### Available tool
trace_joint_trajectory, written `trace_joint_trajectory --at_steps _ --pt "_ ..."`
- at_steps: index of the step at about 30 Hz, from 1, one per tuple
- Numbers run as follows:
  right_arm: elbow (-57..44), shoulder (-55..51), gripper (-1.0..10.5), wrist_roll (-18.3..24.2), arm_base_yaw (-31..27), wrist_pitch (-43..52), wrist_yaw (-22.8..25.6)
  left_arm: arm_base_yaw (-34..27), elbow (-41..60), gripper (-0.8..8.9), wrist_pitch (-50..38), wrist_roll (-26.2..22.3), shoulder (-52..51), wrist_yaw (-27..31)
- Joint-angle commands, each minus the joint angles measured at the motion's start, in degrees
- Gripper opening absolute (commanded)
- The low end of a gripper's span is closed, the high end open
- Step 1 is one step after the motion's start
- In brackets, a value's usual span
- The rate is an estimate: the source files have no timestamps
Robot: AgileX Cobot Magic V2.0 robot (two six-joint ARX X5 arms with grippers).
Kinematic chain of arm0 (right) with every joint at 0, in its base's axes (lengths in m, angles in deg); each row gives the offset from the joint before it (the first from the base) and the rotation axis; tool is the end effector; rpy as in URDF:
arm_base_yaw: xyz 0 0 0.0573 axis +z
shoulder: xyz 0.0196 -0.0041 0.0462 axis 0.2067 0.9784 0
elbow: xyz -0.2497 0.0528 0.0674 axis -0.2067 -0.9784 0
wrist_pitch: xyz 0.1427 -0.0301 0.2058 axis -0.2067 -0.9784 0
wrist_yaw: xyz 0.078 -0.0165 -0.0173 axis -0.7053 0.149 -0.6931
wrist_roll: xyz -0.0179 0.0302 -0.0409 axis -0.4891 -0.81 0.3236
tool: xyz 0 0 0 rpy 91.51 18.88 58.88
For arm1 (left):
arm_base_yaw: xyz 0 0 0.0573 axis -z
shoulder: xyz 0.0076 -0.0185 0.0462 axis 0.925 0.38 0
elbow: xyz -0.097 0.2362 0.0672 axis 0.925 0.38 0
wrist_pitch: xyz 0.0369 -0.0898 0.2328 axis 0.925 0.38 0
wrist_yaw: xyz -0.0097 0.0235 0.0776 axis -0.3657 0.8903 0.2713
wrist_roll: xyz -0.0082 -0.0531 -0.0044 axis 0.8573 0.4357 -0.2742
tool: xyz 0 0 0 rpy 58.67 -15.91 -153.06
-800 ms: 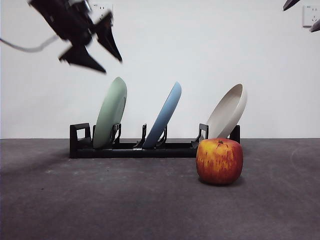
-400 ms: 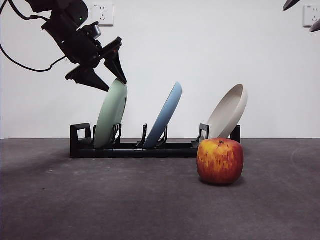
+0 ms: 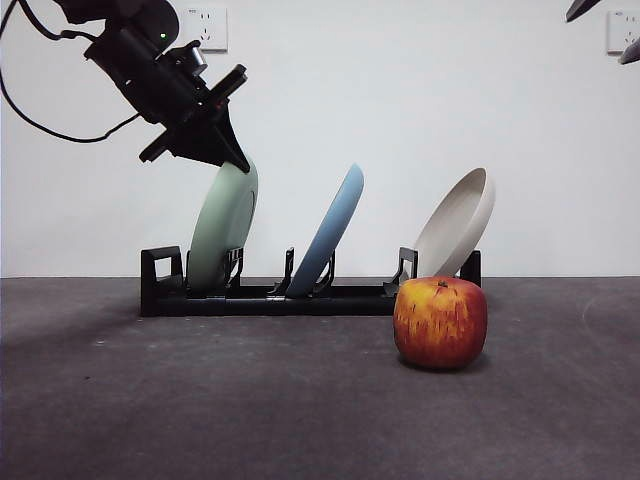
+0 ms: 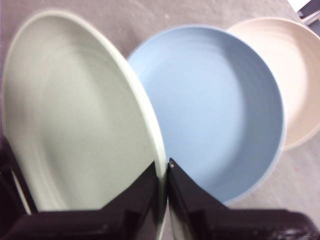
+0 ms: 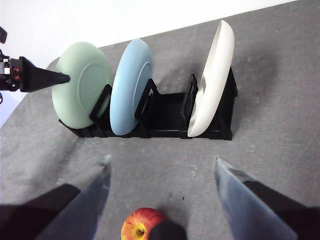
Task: Take the green plate from the plate rack,put the plate on the table,take the apple from the table,put the apple in the plate
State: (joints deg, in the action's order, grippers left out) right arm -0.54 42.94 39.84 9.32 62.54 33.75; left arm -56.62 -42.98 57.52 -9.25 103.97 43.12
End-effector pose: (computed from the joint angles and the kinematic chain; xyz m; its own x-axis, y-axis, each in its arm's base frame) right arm 0.2097 0.0048 0.3334 0.7961 0.4579 -0.3958 -0.3256 0.8753 0.3577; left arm 0.4526 -0.1033 0.2984 0.5100 -0.6141 -0.6023 0.4499 0.7872 -0.4218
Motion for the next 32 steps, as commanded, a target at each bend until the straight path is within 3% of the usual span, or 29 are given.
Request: trace_joint_trajectory --at_steps 1,12,17,19,22,24,27,32 --pt "0.26 0.11 3.4 -0.37 0.04 0.13 0.2 -0.15 -0.48 -0.09 -0.26 -1.03 -2.08 -1.14" --pt "0.26 0.13 3.4 -0.35 0.04 0.0 0.13 0.33 -0.48 -0.09 3.65 -1.73 -19.23 -10.78" --pt "0.26 0.13 3.4 -0.35 0.04 0.02 0.13 2.54 -0.48 -0.09 14.64 -11.06 -29.33 -9.6" --pt "0.26 0.13 3.4 -0.35 0.04 0.02 0.15 4.61 -0.48 -0.09 20.22 -15.39 -32.85 -5.2" --pt "0.26 0.13 3.4 -0.35 0.04 0.02 0.13 9.92 -0.46 -0.09 27.52 -18.64 -36.96 7.69" --pt "0.26 0.13 3.4 -0.35 0.04 0.07 0.13 14.86 -0.44 -0.08 30.77 -18.84 -38.27 14.01" --pt "0.26 0.13 3.4 -0.35 0.04 0.09 0.15 22.18 0.04 -0.08 34.36 -18.84 -38.62 18.51" --pt "0.26 0.13 3.4 -0.35 0.04 0.09 0.13 32.74 9.11 -0.08 32.61 -16.22 -38.62 30.58"
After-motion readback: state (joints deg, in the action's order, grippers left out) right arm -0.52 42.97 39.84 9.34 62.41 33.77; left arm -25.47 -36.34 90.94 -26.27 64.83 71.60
